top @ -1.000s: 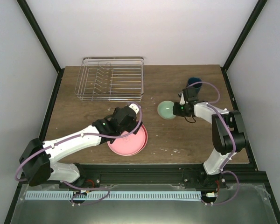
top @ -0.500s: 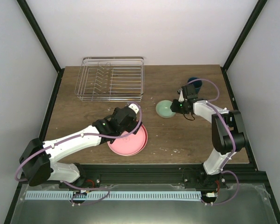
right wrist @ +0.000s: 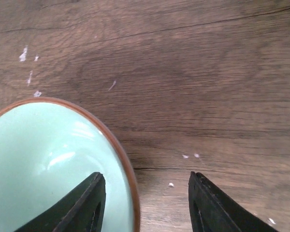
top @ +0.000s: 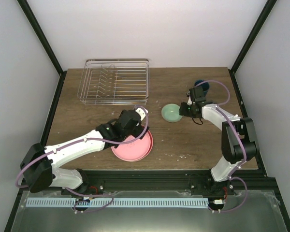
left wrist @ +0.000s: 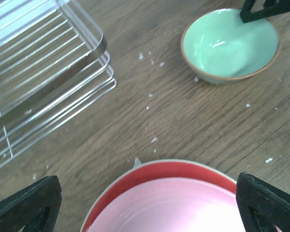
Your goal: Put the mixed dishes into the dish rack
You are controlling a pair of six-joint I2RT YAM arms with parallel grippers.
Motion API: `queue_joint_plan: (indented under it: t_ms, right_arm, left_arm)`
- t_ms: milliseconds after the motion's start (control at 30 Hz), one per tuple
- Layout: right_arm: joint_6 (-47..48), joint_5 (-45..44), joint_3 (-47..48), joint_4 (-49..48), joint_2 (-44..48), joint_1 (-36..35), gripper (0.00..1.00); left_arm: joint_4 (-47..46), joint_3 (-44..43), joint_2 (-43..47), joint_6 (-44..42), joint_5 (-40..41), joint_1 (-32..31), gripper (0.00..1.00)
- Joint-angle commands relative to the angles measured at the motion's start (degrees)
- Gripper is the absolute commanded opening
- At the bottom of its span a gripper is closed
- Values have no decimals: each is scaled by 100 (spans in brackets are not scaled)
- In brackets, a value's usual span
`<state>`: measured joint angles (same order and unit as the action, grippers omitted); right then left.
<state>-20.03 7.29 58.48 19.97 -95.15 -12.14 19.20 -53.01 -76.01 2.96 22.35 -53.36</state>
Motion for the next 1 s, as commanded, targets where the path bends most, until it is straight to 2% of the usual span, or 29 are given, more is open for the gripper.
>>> queue_joint_plan:
  t_ms: [0,100,267,500,700,967]
  right_arm:
    - [31,-649,278,372,364,-31,52]
    - [59,-830,297,556,565,121,54]
    - [134,-642,33,557,1306,723,56]
    - [334,-497,-113,746,1898,1106,60]
    - [381,-228,-282,741,2332,1356,61]
    - [338,-466,-368,912,3120,1645,62]
  left_arm:
    - [-739,-114,-186,-815,-462,-25,100]
    - [-928,-371,-535,-1340,-734,-34,100]
    - [-1266,-852,-1113,-2005,-1095,-34,100]
    - [-1360,-1650,-1849,-2788,-1579,-43,100]
    - [-964,-2418,-2544,-3095,-2082,-76,100]
    - [-612,-3117,-3516,-3273,-2096,-113,100]
